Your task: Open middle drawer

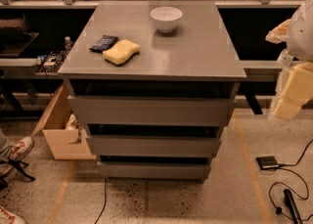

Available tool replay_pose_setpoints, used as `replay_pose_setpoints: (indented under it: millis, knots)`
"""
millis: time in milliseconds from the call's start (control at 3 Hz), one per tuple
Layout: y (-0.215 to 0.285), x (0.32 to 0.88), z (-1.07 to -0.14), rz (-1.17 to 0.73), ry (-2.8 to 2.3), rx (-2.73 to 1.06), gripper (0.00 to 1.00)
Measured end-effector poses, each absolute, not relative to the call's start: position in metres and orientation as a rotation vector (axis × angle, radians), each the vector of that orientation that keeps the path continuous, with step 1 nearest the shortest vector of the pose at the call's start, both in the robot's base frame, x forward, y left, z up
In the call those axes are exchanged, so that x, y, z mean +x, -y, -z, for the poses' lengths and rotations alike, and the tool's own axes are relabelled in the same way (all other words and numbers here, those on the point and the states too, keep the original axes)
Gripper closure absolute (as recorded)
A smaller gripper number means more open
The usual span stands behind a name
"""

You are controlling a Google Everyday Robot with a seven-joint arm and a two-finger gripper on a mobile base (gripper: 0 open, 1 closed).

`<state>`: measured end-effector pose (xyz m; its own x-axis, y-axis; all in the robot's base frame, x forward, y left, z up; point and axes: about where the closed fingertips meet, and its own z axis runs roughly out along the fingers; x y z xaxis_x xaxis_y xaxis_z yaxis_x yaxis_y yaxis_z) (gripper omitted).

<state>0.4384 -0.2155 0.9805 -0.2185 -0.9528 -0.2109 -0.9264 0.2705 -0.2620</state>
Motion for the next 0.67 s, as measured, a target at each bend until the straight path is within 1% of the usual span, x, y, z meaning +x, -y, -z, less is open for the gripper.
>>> replay_pose_setpoints:
  millis: [667]
  knots:
    - [0.213, 0.437, -0.962, 0.116, -2.199, -1.737, 0.00]
